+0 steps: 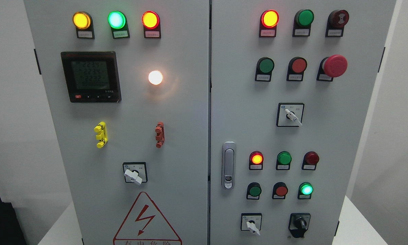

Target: Trip black knob to open circuit

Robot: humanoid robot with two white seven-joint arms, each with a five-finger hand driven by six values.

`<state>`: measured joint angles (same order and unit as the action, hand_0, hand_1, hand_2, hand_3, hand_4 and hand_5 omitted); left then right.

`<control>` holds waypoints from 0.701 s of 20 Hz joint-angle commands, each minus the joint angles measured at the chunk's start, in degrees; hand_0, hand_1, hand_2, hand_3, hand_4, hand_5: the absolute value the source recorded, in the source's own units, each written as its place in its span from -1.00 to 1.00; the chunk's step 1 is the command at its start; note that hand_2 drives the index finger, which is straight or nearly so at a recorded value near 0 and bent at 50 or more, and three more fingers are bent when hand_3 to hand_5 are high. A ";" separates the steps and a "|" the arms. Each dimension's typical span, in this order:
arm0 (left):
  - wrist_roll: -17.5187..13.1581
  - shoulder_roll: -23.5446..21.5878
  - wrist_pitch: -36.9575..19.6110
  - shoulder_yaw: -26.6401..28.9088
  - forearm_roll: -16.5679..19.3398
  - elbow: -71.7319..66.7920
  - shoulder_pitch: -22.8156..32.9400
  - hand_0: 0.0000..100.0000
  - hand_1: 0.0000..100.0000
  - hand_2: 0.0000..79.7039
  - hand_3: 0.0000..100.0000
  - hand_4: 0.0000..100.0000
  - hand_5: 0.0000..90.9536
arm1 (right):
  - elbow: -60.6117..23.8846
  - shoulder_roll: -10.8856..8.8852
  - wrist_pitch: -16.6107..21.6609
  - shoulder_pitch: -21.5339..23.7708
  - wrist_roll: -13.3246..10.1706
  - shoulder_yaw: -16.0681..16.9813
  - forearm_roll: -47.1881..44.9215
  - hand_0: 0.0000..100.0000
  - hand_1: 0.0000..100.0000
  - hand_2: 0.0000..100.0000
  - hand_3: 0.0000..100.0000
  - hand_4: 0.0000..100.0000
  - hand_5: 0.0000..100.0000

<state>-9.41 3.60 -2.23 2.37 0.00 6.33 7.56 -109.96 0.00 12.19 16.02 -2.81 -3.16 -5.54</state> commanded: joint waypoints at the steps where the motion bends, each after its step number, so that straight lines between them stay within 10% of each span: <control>1: 0.01 0.00 0.04 0.00 1.32 0.00 0.00 -0.76 -0.22 -1.00 -1.00 -1.00 -1.00 | -1.13 0.79 0.20 1.11 0.08 -0.27 0.00 -1.00 -1.00 -1.00 -1.00 -1.00 -1.00; 14: 0.01 0.00 0.04 0.00 1.32 0.00 0.00 -0.76 -0.22 -1.00 -1.00 -1.00 -1.00 | -1.92 0.88 0.91 2.87 0.08 -0.35 0.00 -1.00 -1.00 -1.00 -1.00 -1.00 -1.00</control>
<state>-9.41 3.60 -2.23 2.37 0.00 6.33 7.56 -111.09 0.00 12.94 18.04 -2.75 -3.40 -5.54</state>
